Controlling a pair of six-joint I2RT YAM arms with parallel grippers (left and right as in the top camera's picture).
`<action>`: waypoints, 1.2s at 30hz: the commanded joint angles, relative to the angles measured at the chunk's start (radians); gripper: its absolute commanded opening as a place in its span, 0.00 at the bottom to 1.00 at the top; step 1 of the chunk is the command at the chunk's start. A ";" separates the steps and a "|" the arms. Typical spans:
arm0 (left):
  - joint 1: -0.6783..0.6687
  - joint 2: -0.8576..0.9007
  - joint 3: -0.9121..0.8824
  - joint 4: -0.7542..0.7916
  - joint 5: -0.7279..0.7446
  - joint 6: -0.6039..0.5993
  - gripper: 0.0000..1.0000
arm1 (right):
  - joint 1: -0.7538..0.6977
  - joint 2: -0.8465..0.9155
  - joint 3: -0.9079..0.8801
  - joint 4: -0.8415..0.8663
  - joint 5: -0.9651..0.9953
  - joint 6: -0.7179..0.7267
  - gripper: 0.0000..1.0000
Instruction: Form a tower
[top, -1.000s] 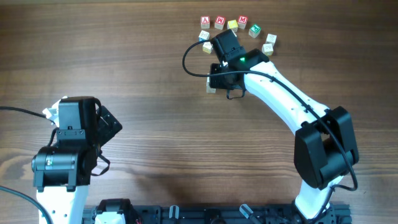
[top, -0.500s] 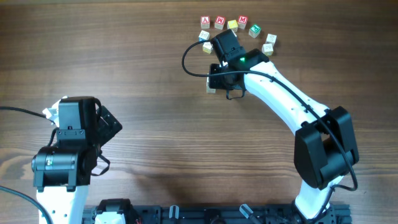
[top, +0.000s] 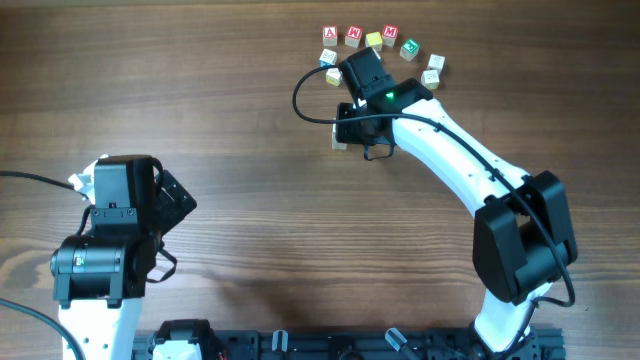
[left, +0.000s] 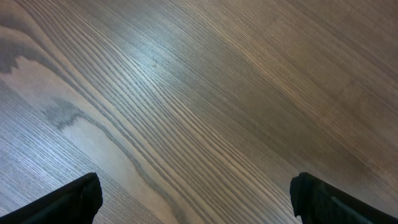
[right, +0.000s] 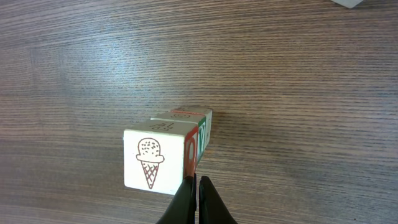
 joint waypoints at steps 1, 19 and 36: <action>0.008 0.000 -0.001 0.000 0.002 -0.010 1.00 | 0.002 -0.014 0.013 -0.002 -0.015 0.015 0.04; 0.008 0.000 -0.001 0.000 0.002 -0.010 1.00 | -0.001 -0.077 0.016 -0.092 0.124 0.093 0.04; 0.008 0.000 -0.001 0.000 0.002 -0.010 1.00 | -0.028 -0.400 0.042 -0.384 0.307 0.246 1.00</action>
